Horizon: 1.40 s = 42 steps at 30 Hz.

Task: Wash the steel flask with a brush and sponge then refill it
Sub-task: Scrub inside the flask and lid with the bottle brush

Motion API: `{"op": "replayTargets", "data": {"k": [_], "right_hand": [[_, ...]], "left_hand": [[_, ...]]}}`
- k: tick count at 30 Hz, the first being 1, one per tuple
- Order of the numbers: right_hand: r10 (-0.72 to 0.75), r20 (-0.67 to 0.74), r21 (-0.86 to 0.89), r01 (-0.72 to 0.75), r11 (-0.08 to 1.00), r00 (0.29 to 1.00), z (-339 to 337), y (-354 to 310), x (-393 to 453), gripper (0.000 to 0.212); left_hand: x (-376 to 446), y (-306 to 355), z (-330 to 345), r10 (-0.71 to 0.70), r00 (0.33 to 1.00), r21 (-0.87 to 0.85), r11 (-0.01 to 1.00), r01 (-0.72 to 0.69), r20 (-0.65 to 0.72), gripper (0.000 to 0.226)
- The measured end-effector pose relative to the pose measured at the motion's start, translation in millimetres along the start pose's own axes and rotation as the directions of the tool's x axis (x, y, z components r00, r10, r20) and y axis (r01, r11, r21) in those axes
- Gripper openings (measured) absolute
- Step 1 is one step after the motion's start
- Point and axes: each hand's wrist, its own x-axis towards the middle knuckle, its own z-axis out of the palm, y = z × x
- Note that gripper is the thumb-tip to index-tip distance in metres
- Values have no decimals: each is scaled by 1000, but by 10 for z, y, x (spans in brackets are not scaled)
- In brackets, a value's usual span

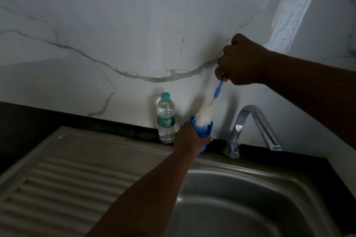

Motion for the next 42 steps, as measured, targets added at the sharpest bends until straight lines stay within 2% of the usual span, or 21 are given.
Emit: {"op": "replayTargets", "data": {"k": [3, 6, 10, 21, 26, 33, 36, 38, 42], "right_hand": [[-22, 1, -49, 22, 999, 1000, -123, -100, 91, 15], [-18, 81, -106, 27, 994, 997, -255, -175, 151, 9], [115, 251, -50, -106, 993, 961, -253, -159, 33, 23], [394, 238, 133, -432, 892, 888, -370, 290, -675, 17], [467, 231, 146, -505, 851, 854, -472, 339, -929, 17], [550, 295, 194, -613, 766, 781, -582, 408, -1262, 17], [568, 363, 281, -668, 689, 739, -565, 354, -1397, 17], [571, 397, 322, -692, 646, 718, -539, 293, -1465, 16], [568, 440, 386, -717, 580, 696, -536, 168, -1574, 17]], "left_hand": [[-27, -10, 30, -8, 999, -44, 999, 6, -32, 82], [-25, -4, 11, -11, 1000, -45, 999, 11, -2, 84], [-23, 6, -40, -4, 1000, 15, 1000, 4, 19, 84], [-68, 49, -56, -46, 999, 90, 995, 44, 17, 99], [-114, 60, -152, -109, 993, 64, 992, 106, 36, 104], [-297, -25, -378, -102, 992, 170, 981, 89, 71, 112], [-434, -131, -583, -93, 989, 254, 965, 60, 119, 102], [-512, -234, -779, -88, 979, 251, 967, 40, 182, 85], [-741, -504, -1240, -62, 908, 273, 960, -59, 415, 62]]}}
